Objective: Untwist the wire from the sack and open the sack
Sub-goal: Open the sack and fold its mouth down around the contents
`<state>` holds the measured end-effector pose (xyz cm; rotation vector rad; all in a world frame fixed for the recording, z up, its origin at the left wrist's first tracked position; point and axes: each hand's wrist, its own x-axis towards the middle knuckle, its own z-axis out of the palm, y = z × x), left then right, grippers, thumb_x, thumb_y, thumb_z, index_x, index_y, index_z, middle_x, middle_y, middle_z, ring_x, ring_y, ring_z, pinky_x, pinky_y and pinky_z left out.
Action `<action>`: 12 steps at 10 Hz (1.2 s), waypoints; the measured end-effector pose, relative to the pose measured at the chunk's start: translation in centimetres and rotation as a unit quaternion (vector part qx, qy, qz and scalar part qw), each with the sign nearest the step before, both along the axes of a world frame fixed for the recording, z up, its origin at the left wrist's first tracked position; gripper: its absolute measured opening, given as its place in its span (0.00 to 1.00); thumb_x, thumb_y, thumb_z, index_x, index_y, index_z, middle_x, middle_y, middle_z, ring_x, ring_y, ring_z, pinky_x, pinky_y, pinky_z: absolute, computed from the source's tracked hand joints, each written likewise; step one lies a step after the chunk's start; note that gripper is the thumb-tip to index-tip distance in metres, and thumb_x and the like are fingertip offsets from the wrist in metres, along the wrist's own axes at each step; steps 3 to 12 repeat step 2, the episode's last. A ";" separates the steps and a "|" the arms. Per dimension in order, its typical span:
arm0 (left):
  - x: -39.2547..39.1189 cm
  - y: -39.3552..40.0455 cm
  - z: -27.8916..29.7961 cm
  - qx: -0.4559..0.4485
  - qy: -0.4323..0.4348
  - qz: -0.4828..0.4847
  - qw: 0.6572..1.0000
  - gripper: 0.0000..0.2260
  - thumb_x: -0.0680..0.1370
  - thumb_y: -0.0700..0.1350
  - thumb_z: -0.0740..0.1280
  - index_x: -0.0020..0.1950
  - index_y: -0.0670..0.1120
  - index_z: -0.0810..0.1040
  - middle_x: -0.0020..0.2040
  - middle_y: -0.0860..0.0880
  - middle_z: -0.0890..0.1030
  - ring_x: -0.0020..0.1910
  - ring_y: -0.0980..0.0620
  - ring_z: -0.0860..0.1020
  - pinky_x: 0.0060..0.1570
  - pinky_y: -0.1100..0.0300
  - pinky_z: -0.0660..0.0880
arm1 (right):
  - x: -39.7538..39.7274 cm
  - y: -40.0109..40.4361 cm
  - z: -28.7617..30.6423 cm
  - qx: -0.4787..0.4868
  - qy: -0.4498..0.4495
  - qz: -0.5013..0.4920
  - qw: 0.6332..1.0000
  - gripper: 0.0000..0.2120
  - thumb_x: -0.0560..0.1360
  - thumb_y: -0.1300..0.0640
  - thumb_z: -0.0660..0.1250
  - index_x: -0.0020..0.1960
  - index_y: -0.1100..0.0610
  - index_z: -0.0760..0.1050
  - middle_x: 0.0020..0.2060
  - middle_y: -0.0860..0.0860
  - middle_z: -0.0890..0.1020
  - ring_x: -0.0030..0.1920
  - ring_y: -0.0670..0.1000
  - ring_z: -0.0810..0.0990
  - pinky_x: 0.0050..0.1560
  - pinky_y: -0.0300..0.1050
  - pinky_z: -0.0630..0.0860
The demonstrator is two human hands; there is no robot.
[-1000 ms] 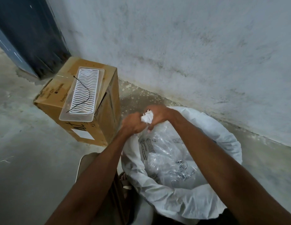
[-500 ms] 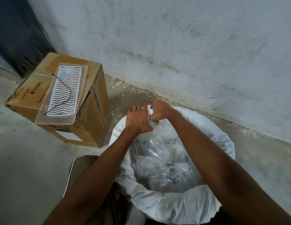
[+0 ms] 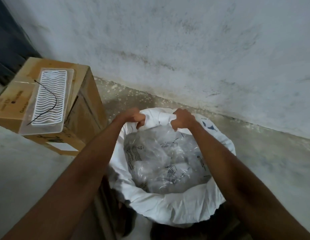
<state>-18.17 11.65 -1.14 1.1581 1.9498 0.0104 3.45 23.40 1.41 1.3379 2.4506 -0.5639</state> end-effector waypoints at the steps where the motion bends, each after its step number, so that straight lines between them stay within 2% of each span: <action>1: 0.8 -1.1 3.3 0.016 0.011 0.020 1.000 0.25 0.57 0.49 0.79 0.51 0.43 0.86 0.58 0.46 0.81 0.57 0.44 0.78 0.51 0.56 0.76 | 1.7 0.6 0.1 -0.080 0.057 -0.021 0.995 0.21 0.67 0.52 0.78 0.58 0.56 0.79 0.51 0.50 0.79 0.56 0.56 0.78 0.46 0.46 0.71; 2: 2.0 -2.5 3.5 0.110 0.114 0.038 0.987 0.42 0.69 0.47 0.75 0.79 0.43 0.60 0.73 0.37 0.67 0.72 0.37 0.66 0.64 0.49 0.67 | 3.7 -0.5 0.1 0.052 0.081 0.011 0.995 0.36 0.70 0.40 0.76 0.73 0.51 0.68 0.64 0.52 0.79 0.64 0.58 0.78 0.62 0.56 0.74; 12: 2.0 -2.5 3.5 0.110 0.114 0.038 0.987 0.42 0.69 0.47 0.75 0.79 0.43 0.60 0.73 0.37 0.67 0.72 0.37 0.66 0.64 0.49 0.67 | 3.7 -0.5 0.1 0.052 0.081 0.011 0.995 0.36 0.70 0.40 0.76 0.73 0.51 0.68 0.64 0.52 0.79 0.64 0.58 0.78 0.62 0.56 0.74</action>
